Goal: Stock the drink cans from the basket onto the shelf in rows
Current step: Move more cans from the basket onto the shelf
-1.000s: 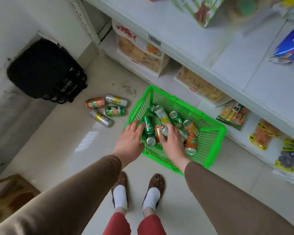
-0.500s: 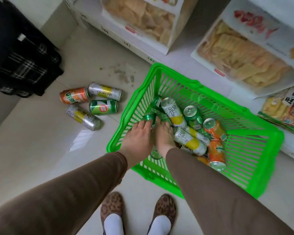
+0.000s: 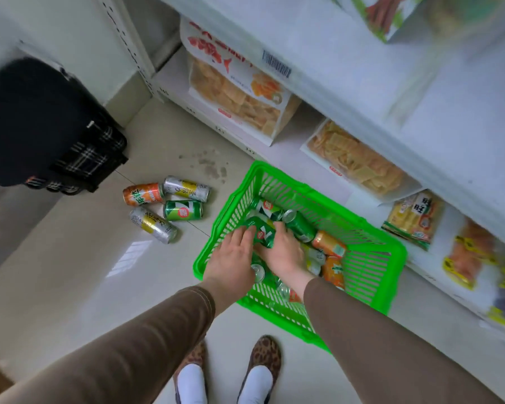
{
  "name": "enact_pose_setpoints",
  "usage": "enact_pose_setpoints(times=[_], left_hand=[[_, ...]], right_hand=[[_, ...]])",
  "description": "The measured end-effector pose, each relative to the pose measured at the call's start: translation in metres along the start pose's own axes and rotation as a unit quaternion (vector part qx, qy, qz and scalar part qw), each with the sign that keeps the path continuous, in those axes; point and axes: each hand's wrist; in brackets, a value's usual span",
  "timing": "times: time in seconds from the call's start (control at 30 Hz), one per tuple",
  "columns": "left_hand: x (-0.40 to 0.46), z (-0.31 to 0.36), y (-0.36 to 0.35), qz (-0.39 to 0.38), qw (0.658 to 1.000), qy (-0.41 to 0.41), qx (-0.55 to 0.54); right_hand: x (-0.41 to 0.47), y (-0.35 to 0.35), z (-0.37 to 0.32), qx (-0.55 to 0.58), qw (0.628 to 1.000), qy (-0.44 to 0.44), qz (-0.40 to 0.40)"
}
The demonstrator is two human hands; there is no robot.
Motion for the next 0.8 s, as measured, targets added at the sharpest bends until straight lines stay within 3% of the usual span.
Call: enact_pose_setpoints(times=[0.1, 0.27, 0.47, 0.63, 0.8], left_hand=[[-0.045, 0.036, 0.081, 0.019, 1.000, -0.010, 0.006], [-0.125, 0.100, 0.239, 0.120, 0.989, -0.080, 0.023], [-0.205, 0.185, 0.395, 0.242, 0.948, -0.206, 0.030], [-0.230, 0.247, 0.472, 0.300, 0.916, -0.266, 0.029], [-0.213, 0.292, 0.502, 0.292, 0.921, -0.256, 0.023]], right_hand=[[-0.064, 0.093, -0.035, 0.022, 0.999, -0.005, 0.040], [-0.178, 0.262, -0.120, 0.021, 0.990, 0.042, 0.131], [-0.299, 0.434, -0.212, -0.003, 0.954, 0.132, 0.268], [-0.347, 0.533, -0.245, -0.010, 0.909, 0.173, 0.379], [-0.325, 0.599, -0.242, -0.015, 0.906, 0.121, 0.404]])
Point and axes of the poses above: each hand's wrist, its own x-axis towards the middle knuckle, its own y-axis out of the back of the hand, z = x × y, and after that the axes turned 3 degrees about y, right-handed
